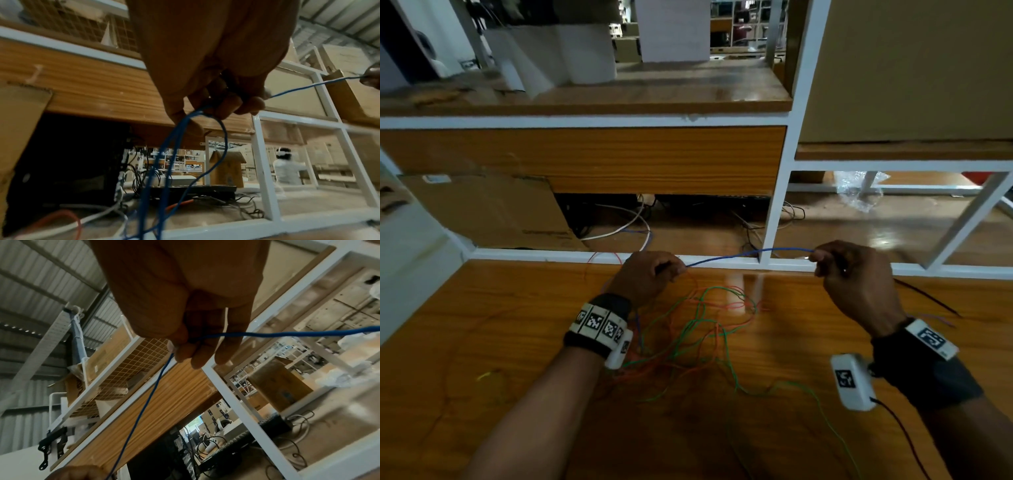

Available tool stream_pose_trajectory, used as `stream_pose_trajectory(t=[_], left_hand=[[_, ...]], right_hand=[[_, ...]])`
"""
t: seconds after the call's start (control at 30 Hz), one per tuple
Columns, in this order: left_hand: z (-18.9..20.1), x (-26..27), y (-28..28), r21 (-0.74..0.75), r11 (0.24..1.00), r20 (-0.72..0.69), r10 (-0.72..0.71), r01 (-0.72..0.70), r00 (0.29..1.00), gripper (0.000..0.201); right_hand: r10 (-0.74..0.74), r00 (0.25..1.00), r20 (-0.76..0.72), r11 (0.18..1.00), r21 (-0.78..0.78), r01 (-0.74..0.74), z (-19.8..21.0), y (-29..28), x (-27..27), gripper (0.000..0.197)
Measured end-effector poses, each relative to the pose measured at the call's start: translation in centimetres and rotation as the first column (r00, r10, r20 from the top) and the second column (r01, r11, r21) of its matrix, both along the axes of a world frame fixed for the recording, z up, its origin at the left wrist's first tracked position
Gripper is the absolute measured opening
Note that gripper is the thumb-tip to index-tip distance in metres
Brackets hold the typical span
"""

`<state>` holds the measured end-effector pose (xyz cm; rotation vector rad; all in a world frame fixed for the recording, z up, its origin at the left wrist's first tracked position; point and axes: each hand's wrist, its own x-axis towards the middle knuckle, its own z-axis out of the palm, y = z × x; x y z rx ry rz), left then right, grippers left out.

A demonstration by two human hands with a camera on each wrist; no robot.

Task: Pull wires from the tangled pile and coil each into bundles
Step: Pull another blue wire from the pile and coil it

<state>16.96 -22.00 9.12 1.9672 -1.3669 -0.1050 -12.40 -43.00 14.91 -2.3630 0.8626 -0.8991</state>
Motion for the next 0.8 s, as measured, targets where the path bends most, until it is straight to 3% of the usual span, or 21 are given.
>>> stream_pose_trajectory(t=[0.07, 0.13, 0.2, 0.23, 0.3, 0.43, 0.53, 0.6, 0.67, 0.8], left_hand=[[0.2, 0.4, 0.1, 0.047, 0.999, 0.077, 0.006, -0.01, 0.997, 0.016], [0.6, 0.3, -0.1, 0.034, 0.999, 0.185, -0.028, 0.022, 0.982, 0.018], [1.3, -0.9, -1.0, 0.055, 0.995, 0.27, -0.097, 0.085, 0.958, 0.025], [1.6, -1.6, -1.6, 0.062, 0.991, 0.304, -0.132, 0.119, 0.943, 0.028], [2.1, -3.0, -3.0, 0.053, 0.985, 0.364, -0.17, 0.162, 0.916, 0.034], [3.2, -4.7, -4.7, 0.045, 0.98, 0.425, -0.196, 0.195, 0.884, 0.034], [2.6, -3.4, -4.2, 0.008, 0.977, 0.403, -0.2, 0.215, 0.893, 0.028], [1.3, -1.5, -3.2, 0.005, 0.988, 0.378, -0.142, 0.151, 0.915, 0.039], [0.2, 0.0, -1.8, -0.047, 0.995, 0.306, -0.072, 0.09, 0.949, 0.049], [-0.2, 0.9, -1.1, -0.08, 0.995, 0.267, -0.03, 0.053, 0.963, 0.037]], right_hand=[[0.02, 0.991, -0.13, 0.999, 0.046, -0.014, -0.4, 0.0, -0.2, 0.02], [0.061, 0.913, -0.404, 0.996, 0.08, -0.031, -0.6, 0.6, -0.2, 0.01], [0.057, 0.788, -0.613, 0.993, -0.049, -0.109, -0.7, 1.2, 0.4, 0.057], [0.074, 0.776, -0.626, 0.986, -0.071, -0.151, -0.4, 1.7, 1.1, 0.075], [0.154, 0.818, -0.555, 0.963, -0.1, -0.249, 0.3, 3.2, 3.3, 0.075], [0.229, 0.831, -0.507, 0.941, -0.104, -0.323, 0.8, 5.5, 8.0, 0.024], [0.254, 0.906, -0.34, 0.956, -0.053, -0.288, 0.8, 4.5, 8.8, 0.025], [0.255, 0.946, -0.202, 0.962, -0.048, -0.27, 1.8, 3.4, 8.2, 0.024], [0.257, 0.96, -0.112, 0.965, -0.022, -0.26, 3.1, 2.6, 7.7, 0.028], [0.259, 0.964, 0.057, 0.963, 0.059, -0.263, 4.6, 2.4, 7.4, 0.025]])
